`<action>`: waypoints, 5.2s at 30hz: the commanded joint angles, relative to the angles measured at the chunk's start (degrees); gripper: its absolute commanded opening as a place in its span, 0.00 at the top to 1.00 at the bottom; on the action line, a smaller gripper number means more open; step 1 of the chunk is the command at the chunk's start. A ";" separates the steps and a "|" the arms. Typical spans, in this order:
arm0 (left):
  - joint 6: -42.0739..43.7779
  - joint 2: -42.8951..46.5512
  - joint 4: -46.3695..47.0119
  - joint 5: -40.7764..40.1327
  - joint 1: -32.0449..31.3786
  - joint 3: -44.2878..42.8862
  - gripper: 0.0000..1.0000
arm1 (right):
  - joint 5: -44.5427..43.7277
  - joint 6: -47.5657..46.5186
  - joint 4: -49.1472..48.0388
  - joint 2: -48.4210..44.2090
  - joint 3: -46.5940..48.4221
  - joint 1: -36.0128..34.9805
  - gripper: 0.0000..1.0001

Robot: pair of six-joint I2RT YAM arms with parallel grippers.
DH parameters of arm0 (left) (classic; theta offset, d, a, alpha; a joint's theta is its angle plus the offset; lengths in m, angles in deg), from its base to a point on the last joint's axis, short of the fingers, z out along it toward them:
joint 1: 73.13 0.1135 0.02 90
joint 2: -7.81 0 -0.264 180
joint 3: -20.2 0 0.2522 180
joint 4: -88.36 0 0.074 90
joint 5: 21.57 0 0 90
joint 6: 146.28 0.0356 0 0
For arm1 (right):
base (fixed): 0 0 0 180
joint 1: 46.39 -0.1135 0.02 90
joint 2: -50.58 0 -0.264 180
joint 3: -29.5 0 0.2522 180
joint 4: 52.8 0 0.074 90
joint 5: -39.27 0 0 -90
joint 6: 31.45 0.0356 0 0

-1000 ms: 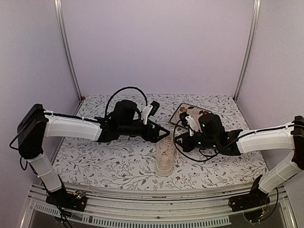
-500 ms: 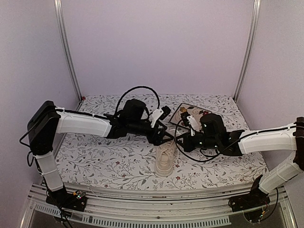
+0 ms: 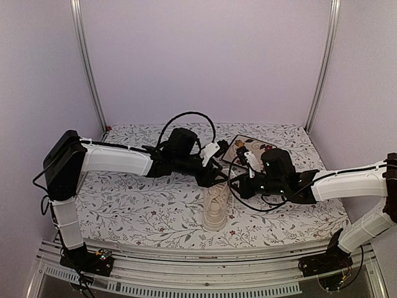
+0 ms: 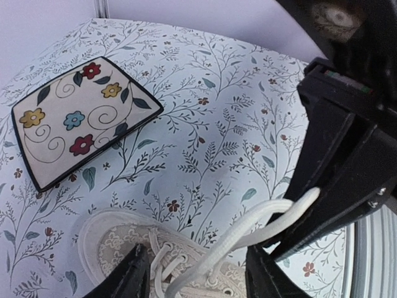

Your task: Tie the shoes

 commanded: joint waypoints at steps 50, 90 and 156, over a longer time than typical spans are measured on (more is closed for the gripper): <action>-7.37 -4.83 -16.02 7.98 0.99 -9.50 1.00 | -1.20 3.36 0.15 -1.85 -4.43 8.56 0.32; -11.79 -7.51 -17.34 19.32 7.05 -9.72 1.00 | 5.26 9.12 -14.73 10.54 -1.69 5.37 0.63; -23.28 -0.18 -2.46 14.24 8.32 3.36 0.61 | 13.24 13.81 -12.88 4.98 -1.39 5.29 0.98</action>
